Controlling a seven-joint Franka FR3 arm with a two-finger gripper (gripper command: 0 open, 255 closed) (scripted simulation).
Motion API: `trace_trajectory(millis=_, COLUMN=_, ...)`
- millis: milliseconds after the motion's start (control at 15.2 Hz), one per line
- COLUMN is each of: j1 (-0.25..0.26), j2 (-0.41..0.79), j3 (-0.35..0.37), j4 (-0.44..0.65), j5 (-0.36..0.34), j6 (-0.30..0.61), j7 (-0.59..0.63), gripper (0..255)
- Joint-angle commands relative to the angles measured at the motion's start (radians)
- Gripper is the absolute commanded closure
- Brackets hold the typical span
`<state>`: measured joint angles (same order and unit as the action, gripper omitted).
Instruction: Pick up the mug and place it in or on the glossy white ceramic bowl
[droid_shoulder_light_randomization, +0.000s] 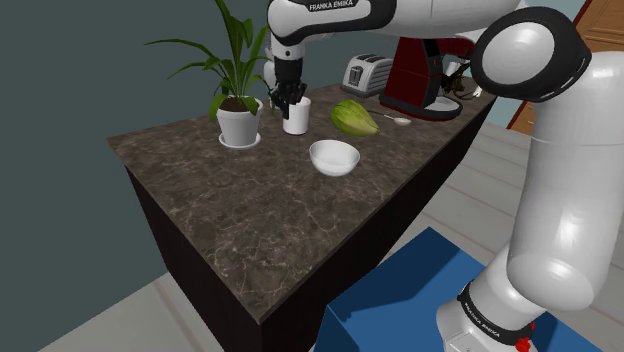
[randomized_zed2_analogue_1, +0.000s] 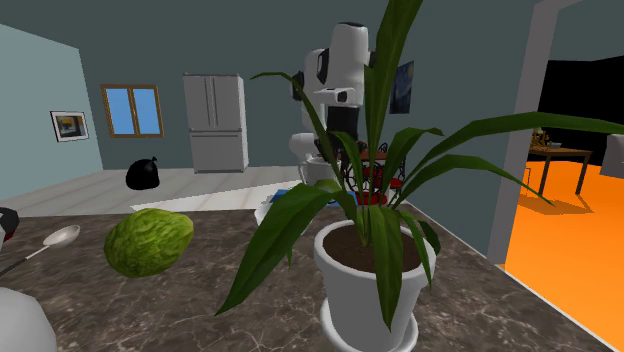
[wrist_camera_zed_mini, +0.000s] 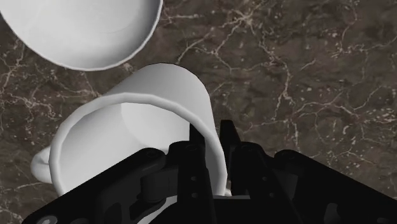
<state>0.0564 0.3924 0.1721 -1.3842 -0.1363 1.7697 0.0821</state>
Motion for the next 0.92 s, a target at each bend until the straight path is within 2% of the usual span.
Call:
trace_trajectory(millis=0, j1=-0.027, j2=-0.062, j3=-0.005, j4=-0.079, j5=0.011, j6=0.020, j7=-0.029, gripper=255)
trace_trajectory(millis=660, j1=-0.161, j2=-0.334, j3=-0.077, j4=-0.402, j5=0.061, j6=0.090, j7=-0.231, gripper=255)
trace_trajectory(millis=858, j1=-0.160, j2=-0.330, j3=-0.078, j4=-0.437, j5=0.060, j6=0.129, j7=-0.229, gripper=255)
